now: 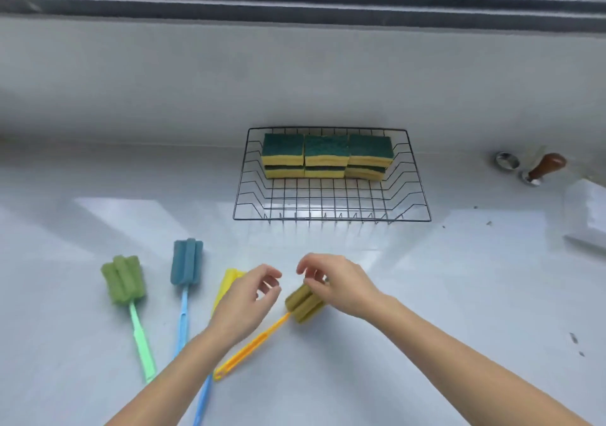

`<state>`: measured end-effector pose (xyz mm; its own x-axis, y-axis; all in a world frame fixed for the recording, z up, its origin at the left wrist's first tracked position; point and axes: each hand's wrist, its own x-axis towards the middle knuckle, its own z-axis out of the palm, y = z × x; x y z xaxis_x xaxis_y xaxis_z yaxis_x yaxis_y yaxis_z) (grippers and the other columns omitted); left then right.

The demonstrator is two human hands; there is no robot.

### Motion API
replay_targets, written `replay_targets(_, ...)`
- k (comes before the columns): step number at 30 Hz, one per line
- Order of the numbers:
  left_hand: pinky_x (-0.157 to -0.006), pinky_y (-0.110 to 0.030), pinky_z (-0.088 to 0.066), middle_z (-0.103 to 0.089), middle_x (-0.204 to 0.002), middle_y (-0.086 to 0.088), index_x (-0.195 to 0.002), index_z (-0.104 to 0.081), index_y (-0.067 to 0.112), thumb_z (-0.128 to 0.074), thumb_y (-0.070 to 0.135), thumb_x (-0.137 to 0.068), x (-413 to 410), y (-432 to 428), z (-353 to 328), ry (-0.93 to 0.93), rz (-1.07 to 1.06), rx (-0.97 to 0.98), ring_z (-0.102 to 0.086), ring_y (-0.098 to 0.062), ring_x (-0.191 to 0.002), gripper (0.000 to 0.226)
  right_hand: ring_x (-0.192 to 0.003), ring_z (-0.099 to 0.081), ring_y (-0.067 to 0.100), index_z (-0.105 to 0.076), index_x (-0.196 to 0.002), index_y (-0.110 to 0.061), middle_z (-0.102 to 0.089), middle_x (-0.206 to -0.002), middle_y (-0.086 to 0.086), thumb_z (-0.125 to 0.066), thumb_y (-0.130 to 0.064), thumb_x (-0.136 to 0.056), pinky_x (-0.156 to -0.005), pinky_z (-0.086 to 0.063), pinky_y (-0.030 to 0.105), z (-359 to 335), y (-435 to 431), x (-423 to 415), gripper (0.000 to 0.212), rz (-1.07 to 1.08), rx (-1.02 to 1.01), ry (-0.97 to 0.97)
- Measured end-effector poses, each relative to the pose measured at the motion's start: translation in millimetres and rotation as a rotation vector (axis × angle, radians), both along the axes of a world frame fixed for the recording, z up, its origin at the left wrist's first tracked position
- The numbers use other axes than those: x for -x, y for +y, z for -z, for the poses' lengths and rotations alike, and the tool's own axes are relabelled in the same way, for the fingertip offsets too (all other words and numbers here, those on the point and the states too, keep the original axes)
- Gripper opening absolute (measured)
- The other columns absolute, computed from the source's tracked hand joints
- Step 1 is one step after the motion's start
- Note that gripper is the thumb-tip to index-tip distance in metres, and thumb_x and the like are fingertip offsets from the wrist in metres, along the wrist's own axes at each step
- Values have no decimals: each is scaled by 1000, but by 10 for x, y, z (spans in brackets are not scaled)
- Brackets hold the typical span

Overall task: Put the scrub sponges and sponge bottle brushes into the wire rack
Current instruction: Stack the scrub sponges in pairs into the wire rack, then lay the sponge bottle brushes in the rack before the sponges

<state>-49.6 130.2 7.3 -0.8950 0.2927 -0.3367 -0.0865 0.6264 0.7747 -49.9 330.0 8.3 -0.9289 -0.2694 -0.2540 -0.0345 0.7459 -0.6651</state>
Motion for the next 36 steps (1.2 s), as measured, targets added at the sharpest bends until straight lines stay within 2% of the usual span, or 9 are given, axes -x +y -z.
replay_targets(2,-71,-20,-46,-63,-85,10,-96,-59,31,-60,15,-87,-252,-216,148,38,-42,79,-59,-3,-76,18,-86,-57,11,-56,-104,-35,-63,-86,-14,-50,-27,-87,-74,-47,32,83,-162,-228,19,-112,-54,-83)
replay_targets(5,-74,-27,-48,-63,-84,9,-94,-58,31,-62,14,-84,-537,-419,297,77,-121,130,-57,-4,-72,20,-86,-58,11,-54,-113,-34,-64,-90,-10,-52,-30,-88,-70,-41,29,219,-345,-497,25,-186,-42,-160)
replay_targets(10,-77,-29,-47,-54,-98,7,-104,-59,24,-63,17,-84,-820,-622,453,140,-171,166,-56,-13,-81,22,-88,-57,10,-37,-133,-41,-59,-98,-15,-53,-38,-90,-85,-49,35,368,-479,-739,46,-81,7,-253)
replay_targets(14,-86,-36,-50,-48,-120,2,-121,-52,19,-61,22,-86,-869,-776,542,152,-222,238,-56,-20,-106,36,-98,-60,17,-30,-141,-38,-56,-103,-13,-51,-37,-92,-92,-49,36,419,-573,-804,53,-13,25,-287)
replay_targets(20,-90,-34,-48,-47,-130,-3,-132,-44,16,-56,31,-90,-764,-872,652,44,-176,324,-54,-19,-116,46,-95,-52,7,-48,-130,-32,-58,-108,-13,-48,-39,-93,-88,-45,30,476,-658,-817,37,64,-64,-224)
replay_targets(24,-91,-35,-48,-51,-122,-4,-121,-49,16,-57,29,-89,-672,-852,703,1,-206,320,-55,-22,-111,36,-95,-54,6,-56,-118,-34,-61,-110,-13,-51,-37,-90,-79,-42,27,464,-627,-857,29,120,-133,-172)
replay_targets(29,-75,-33,-46,-62,-102,-4,-88,-49,24,-50,23,-90,-616,-766,693,18,-212,355,-59,-25,-99,2,-94,-57,9,-60,-102,-34,-62,-98,-13,-58,-38,-84,-73,-41,27,473,-562,-883,18,171,-187,-121)
replay_targets(32,-72,-33,-47,-63,-88,-4,-82,-51,23,-52,22,-89,-603,-722,709,15,-240,303,-62,-28,-92,8,-87,-58,10,-61,-94,-32,-63,-91,-14,-63,-36,-80,-67,-41,26,476,-550,-856,14,226,-178,-116)
replay_targets(36,-69,-32,-45,-54,-66,3,-76,-51,22,-59,16,-86,-612,-695,763,-11,-302,204,-60,-28,-79,14,-81,-57,11,-58,-87,-31,-60,-83,-13,-64,-27,-77,-67,-44,28,496,-539,-832,12,238,-174,-132)
